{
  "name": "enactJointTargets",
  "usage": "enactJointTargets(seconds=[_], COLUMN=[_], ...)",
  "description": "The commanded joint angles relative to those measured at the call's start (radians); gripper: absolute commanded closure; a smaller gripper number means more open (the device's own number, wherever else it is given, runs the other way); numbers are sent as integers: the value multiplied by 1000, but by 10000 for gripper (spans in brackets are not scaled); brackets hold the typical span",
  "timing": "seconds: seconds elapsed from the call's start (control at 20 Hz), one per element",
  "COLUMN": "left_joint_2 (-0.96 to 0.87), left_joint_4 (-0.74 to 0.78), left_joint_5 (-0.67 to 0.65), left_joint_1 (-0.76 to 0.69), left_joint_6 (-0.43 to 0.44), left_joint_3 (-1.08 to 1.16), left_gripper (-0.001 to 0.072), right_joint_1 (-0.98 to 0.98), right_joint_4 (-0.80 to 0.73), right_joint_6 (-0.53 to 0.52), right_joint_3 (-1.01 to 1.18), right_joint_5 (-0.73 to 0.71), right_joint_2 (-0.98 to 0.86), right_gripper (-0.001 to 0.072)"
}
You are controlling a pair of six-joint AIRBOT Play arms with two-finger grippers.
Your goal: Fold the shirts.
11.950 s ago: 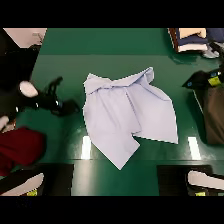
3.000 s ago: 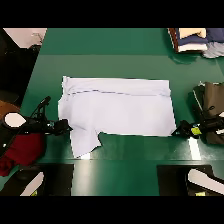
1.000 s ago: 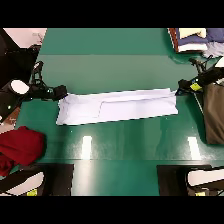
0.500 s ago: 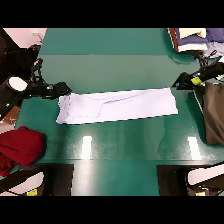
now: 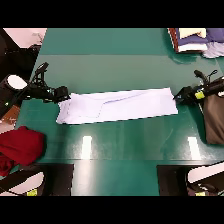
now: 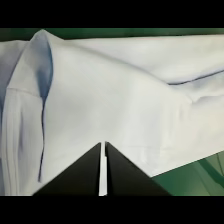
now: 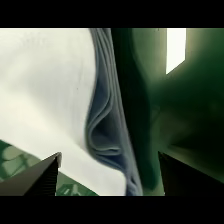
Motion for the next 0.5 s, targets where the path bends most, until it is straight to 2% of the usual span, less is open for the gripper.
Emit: enactJointTargets(seconds=[0.0, 0.1, 0.15, 0.2, 0.35, 0.4, 0.45], left_joint_2=[0, 0, 0, 0, -19, -37, -67], left_joint_4=[-11, -48, -64, -70, -74, -78, -81], left_joint_5=[-10, -12, -5, 8, 66, 77, 80], left_joint_1=[0, 0, -8, -23, -111, -135, -160], left_joint_6=[2, 5, 15, 19, 18, 15, 11], left_joint_3=[1, 1, 1, 1, 5, 16, 37], left_gripper=[641, 650, 681, 682, 682, 682, 682], right_joint_1=[16, 43, 58, 72, 95, 95, 95], right_joint_4=[89, 119, 114, 112, 113, 114, 114], right_joint_6=[-63, -82, -81, -81, -86, -105, -108], right_joint_3=[-37, -37, -38, -37, -37, -37, -38], right_joint_5=[-21, -49, -70, -84, -74, -52, -28], right_joint_2=[-69, -91, -91, -90, -90, -90, -82], right_gripper=[23, 38, 120, 233, 614, 694, 695])
